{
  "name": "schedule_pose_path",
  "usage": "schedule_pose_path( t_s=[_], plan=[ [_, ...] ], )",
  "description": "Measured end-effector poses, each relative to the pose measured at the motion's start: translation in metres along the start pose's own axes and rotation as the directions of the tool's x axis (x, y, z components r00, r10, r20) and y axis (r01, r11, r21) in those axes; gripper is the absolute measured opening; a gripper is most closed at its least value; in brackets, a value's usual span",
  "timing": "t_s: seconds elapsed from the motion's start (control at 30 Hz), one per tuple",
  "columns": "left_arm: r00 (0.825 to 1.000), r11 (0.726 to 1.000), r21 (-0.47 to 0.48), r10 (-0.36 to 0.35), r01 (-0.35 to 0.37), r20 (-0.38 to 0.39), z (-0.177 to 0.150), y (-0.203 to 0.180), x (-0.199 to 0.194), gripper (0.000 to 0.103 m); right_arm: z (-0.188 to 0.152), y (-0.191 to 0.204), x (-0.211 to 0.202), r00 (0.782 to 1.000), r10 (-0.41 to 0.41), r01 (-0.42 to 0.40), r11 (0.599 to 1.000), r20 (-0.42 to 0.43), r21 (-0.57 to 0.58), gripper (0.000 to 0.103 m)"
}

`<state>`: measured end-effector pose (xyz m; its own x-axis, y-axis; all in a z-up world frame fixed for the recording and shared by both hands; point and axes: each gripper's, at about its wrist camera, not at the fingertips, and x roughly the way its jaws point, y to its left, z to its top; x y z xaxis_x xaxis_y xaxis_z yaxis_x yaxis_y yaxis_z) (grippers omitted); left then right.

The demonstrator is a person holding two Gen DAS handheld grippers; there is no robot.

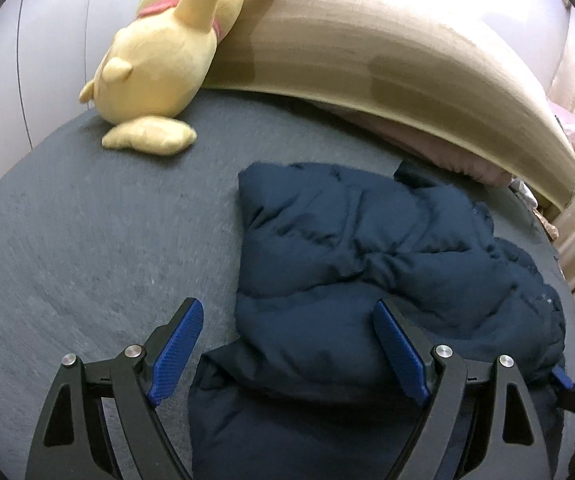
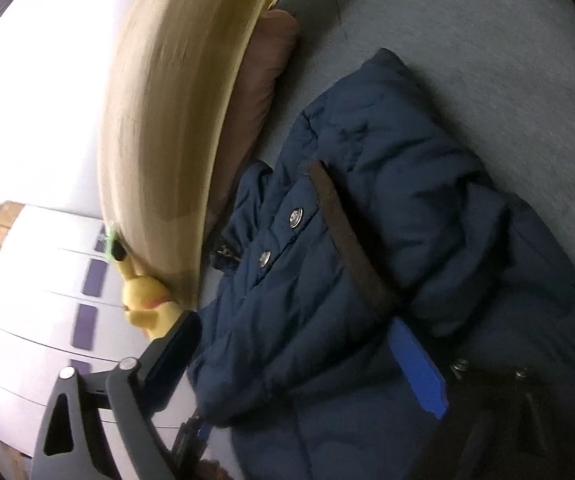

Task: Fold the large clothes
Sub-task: 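Grasp the brown strap tab with the right gripper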

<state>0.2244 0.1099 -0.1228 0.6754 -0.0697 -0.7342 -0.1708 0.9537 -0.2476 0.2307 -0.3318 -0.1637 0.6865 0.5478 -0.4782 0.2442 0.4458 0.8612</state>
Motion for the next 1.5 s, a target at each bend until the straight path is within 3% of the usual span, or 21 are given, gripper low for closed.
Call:
schedule_pose_path(
  t_s=[0.1,0.2,0.33,0.4,0.47,0.5,0.53,0.63,0.73,0.83,0.87,0.93,1.07,1.1,1.13,1.17,1.2,1.3,1.37,1.43,1.5],
  plan=[
    [1.0,1.0,-0.01,-0.008,0.008,-0.013,-0.012,0.007,0.01,0.087,0.0,0.001,0.009,0.998,-0.068,0.068,0.998,-0.015,0.008,0.057],
    [1.0,0.999,-0.028,-0.024,0.024,-0.005,-0.018,0.011,0.013,0.09,-0.001,0.008,0.008,0.995,-0.103,0.102,0.994,-0.014,-0.027,0.056],
    [1.0,1.0,-0.017,-0.013,0.013,0.006,-0.022,0.009,0.014,0.092,0.002,0.02,0.004,0.989,-0.141,0.143,0.987,0.032,-0.067,0.075],
    [1.0,1.0,-0.018,-0.014,0.014,0.007,-0.022,0.009,0.014,0.092,0.006,0.018,0.016,0.99,-0.144,0.144,0.988,0.002,-0.048,0.074],
    [1.0,1.0,-0.022,-0.019,0.019,0.005,-0.021,0.01,0.015,0.092,0.007,0.021,0.024,0.986,-0.164,0.163,0.984,-0.004,-0.078,0.051],
    [1.0,0.999,-0.024,-0.022,0.022,0.006,-0.021,0.012,0.015,0.092,0.004,0.031,0.026,0.98,-0.198,0.197,0.971,0.004,-0.134,0.019],
    [1.0,0.999,-0.024,-0.024,0.024,0.007,-0.022,0.013,0.016,0.092,0.001,0.038,0.023,0.976,-0.217,0.218,0.961,0.022,-0.168,0.017],
    [1.0,1.0,-0.019,-0.025,0.025,0.008,-0.022,0.013,0.017,0.094,-0.011,0.085,0.001,0.953,-0.259,0.3,0.884,0.159,-0.359,0.014],
    [1.0,1.0,-0.01,-0.024,0.024,0.002,-0.021,0.011,0.018,0.096,-0.019,0.106,-0.006,0.927,-0.284,0.368,0.808,0.244,-0.459,0.014],
    [1.0,1.0,0.0,-0.006,0.006,-0.007,-0.019,0.008,0.015,0.096,-0.015,0.077,0.029,0.885,-0.42,0.463,0.753,0.201,-0.467,0.014],
    [1.0,1.0,-0.008,0.0,0.0,-0.018,-0.016,0.008,0.011,0.096,-0.014,0.06,0.043,0.878,-0.458,0.467,0.76,0.139,-0.451,0.015],
    [1.0,0.999,-0.034,-0.006,0.005,-0.016,-0.009,0.009,-0.001,0.096,-0.014,0.043,0.045,0.9,-0.419,0.428,0.798,0.119,-0.424,0.017],
    [0.99,0.999,-0.034,-0.005,0.01,0.144,0.021,0.005,-0.042,0.096,-0.011,0.043,0.041,0.91,-0.394,0.409,0.812,0.126,-0.416,0.024],
    [0.985,0.999,-0.032,-0.005,0.011,0.172,0.027,0.003,-0.048,0.096,-0.009,0.045,0.04,0.913,-0.388,0.403,0.814,0.125,-0.418,0.035],
    [0.982,1.0,-0.023,-0.005,0.009,0.191,0.032,-0.002,-0.05,0.096,-0.008,0.042,0.033,0.918,-0.378,0.393,0.821,0.121,-0.415,0.061],
    [0.981,1.0,-0.005,-0.004,0.005,0.196,0.036,-0.008,-0.049,0.096,-0.009,0.043,0.032,0.924,-0.363,0.378,0.829,0.116,-0.412,0.075],
    [0.984,1.0,0.027,-0.005,0.0,0.181,0.038,-0.017,-0.042,0.096,-0.009,0.04,0.02,0.927,-0.353,0.372,0.832,0.125,-0.412,0.081],
    [0.994,0.985,0.145,0.078,-0.088,0.073,0.028,-0.042,-0.003,0.096,-0.011,0.048,-0.005,0.899,-0.387,0.439,0.793,0.207,-0.423,0.081],
    [0.988,0.966,0.222,0.146,-0.13,-0.056,0.012,-0.05,0.037,0.097,-0.01,0.056,-0.023,0.896,-0.364,0.441,0.794,0.253,-0.418,0.081],
    [0.989,0.968,0.209,0.149,-0.141,-0.023,0.006,-0.046,0.043,0.099,-0.007,0.069,-0.032,0.896,-0.346,0.439,0.786,0.278,-0.435,0.081],
    [0.99,0.979,0.168,0.128,-0.118,-0.052,0.006,-0.04,0.044,0.099,-0.002,0.079,-0.03,0.897,-0.341,0.438,0.769,0.28,-0.466,0.081]
  ],
)
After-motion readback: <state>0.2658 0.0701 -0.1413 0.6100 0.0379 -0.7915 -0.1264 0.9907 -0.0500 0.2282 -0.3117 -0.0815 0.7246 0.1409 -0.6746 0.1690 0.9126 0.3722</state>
